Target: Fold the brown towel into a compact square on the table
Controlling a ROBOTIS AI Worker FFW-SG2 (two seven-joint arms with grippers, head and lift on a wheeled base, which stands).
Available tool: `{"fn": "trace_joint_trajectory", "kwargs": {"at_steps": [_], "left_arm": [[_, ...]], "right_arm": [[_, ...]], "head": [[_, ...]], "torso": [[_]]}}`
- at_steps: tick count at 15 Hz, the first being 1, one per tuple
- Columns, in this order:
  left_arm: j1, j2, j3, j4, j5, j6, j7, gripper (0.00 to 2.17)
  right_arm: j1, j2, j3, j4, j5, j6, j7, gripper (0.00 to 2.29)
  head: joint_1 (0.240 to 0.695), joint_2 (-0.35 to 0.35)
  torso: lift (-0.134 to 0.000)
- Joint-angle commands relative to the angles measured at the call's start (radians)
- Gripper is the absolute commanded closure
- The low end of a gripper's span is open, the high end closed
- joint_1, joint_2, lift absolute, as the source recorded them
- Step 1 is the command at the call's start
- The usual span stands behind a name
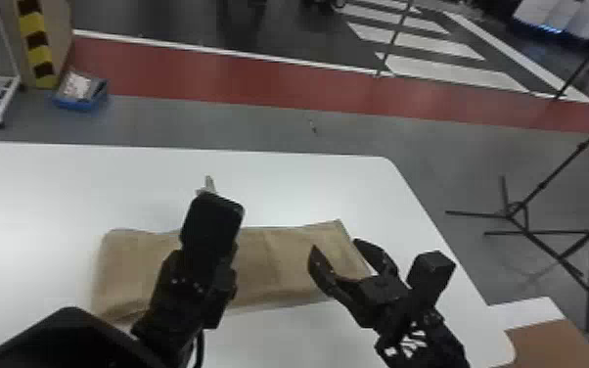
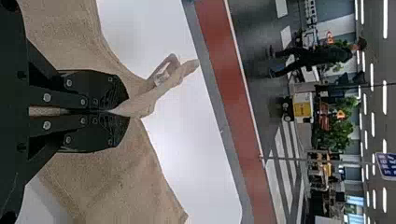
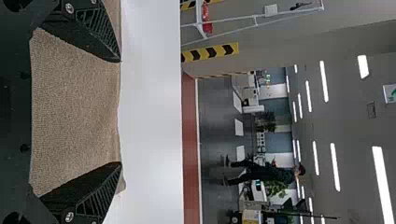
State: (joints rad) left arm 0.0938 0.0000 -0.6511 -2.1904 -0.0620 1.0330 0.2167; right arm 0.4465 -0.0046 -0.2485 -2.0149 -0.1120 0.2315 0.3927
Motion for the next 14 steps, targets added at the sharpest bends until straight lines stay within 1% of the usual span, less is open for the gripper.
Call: {"fn": "trace_joint_trajectory", "kwargs": {"at_steps": [1,2,4,8,10,12,14], "left_arm": [[-0.009,-0.003,-0.064,0.041,-0.018,-0.049,0.006,0.07],[-0.02,-0.003,-0.093,0.061,-0.019,-0.058,0.02,0.0],[-0.028,-0.003,-0.114,0.08,-0.019,-0.058,0.02,0.01],[-0.023,-0.003,-0.104,0.075,-0.019,-0.058,0.02,0.02],[0.015,0.005,-0.041,0.049,-0.019,-0.079,0.02,0.02],[0.066,0.037,0.042,0.018,-0.015,-0.126,0.02,0.02],[0.124,0.052,0.123,-0.022,-0.002,-0.147,0.007,0.02]], "right_arm": [[-0.003,0.005,0.002,0.005,0.0,0.001,0.0,0.1],[-0.003,0.005,0.005,0.005,0.0,-0.002,0.0,0.1],[-0.003,0.005,0.005,0.005,0.0,-0.002,0.0,0.1],[-0.008,0.005,0.008,0.004,0.002,0.007,0.0,0.1],[-0.012,0.005,0.021,0.004,0.005,0.019,0.003,0.1],[-0.025,0.005,0.04,0.013,0.008,0.035,0.003,0.1],[-0.035,0.005,0.064,0.024,0.018,0.047,0.003,0.1]], "head": [[0.695,-0.35],[0.695,-0.35],[0.695,-0.35],[0.695,-0.35],[0.695,-0.35],[0.695,-0.35],[0.695,-0.35]], "torso": [[-0.12],[-0.12],[-0.12],[-0.12],[-0.12],[-0.12],[-0.12]]}}
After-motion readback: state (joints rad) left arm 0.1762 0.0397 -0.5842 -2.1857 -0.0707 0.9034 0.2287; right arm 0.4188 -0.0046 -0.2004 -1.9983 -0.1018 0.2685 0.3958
